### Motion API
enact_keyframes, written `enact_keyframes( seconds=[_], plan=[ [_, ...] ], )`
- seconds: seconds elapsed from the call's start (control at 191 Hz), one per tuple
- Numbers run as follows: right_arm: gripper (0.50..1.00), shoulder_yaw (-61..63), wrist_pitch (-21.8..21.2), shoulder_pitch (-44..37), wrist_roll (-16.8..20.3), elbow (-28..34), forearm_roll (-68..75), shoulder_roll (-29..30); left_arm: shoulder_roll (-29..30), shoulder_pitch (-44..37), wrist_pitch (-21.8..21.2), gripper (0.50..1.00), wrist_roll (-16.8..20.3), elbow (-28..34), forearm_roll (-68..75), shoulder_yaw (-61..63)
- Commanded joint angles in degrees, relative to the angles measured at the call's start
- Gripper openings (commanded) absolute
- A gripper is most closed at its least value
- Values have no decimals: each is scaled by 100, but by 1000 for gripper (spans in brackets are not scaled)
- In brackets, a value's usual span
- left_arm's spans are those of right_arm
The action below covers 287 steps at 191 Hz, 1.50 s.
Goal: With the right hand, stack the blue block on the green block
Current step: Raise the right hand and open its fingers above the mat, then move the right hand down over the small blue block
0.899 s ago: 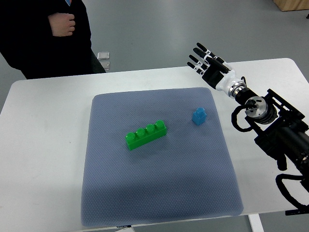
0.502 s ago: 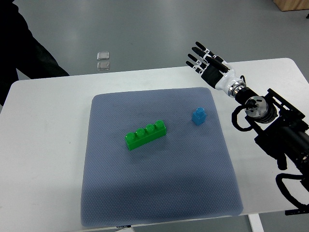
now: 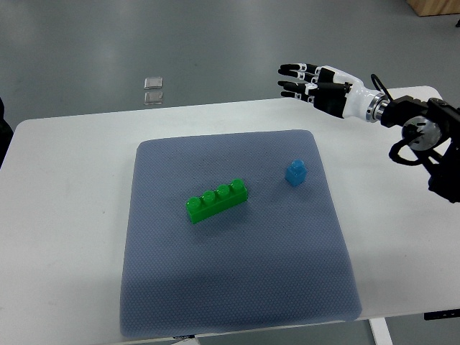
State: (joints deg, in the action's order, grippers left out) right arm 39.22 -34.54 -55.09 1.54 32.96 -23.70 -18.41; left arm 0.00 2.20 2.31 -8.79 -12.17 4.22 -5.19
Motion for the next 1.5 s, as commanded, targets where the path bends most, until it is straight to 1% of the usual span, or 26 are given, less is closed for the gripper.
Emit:
enact_keyframes(
  seconds=[0.0, 0.037, 0.089, 0.22, 0.345, 0.376, 0.423, 0.429, 0.439, 0.575, 0.941, 0.957, 1.124, 1.459, 1.464, 1.495],
  plan=[
    [915, -687, -46, -379, -4, 194, -715, -461, 0, 0, -3, 1000, 0, -13, 0, 0],
    [915, -863, -46, -511, -4, 308, -1040, -567, 0, 0, -3, 1000, 0, -22, 0, 0],
    [915, -1012, -46, -687, -22, 659, -1611, -743, 0, 0, -3, 1000, 0, -40, 0, 0],
    [915, -1118, -46, -898, -48, 1880, -3025, -1243, 0, 0, 6, 1000, 0, -40, 0, 0],
    [915, -1153, -46, -1003, -57, 2786, -3712, -1296, 0, 0, -3, 1000, 0, -31, 0, 0],
    [915, -1223, -46, -1021, -57, 2909, -3764, -1296, 0, 9, -3, 1000, 0, -31, 0, 0],
    [915, -1223, -46, -1021, -57, 2909, -3765, -1296, 0, 9, -3, 1000, 0, -31, 0, 0],
    [915, -1389, -46, -1073, -48, 3049, -3852, -1296, 0, 9, -3, 1000, 0, -48, 0, 0],
    [915, -1434, -46, -1100, -40, 3067, -3879, -1296, 0, 0, -3, 1000, 0, -48, 0, 0],
    [915, -1715, -46, -1249, -40, 3050, -4134, -1226, 0, 9, 6, 1000, 0, -48, 0, 0],
    [915, -2111, -46, -1056, 75, 2874, -4688, -1138, 0, 9, 6, 1000, 0, -48, 0, 0],
    [915, -2120, -46, -995, 127, 2804, -4723, -1094, 0, 9, 6, 1000, 0, -48, 0, 0],
    [915, -2129, -46, -792, 136, 2655, -4854, -848, 0, 9, 6, 1000, 0, -48, 0, 9],
    [915, -2155, -46, -722, 154, 2329, -5013, -549, 0, 9, 6, 1000, 0, -40, 0, 9],
    [915, -2190, -46, -722, 206, 2260, -5100, -523, 0, 9, 6, 1000, 0, -48, 0, 9],
    [915, -2208, -46, -722, 215, 2224, -5162, -523, 0, 9, 6, 1000, 0, -40, 0, 9]
  ],
)
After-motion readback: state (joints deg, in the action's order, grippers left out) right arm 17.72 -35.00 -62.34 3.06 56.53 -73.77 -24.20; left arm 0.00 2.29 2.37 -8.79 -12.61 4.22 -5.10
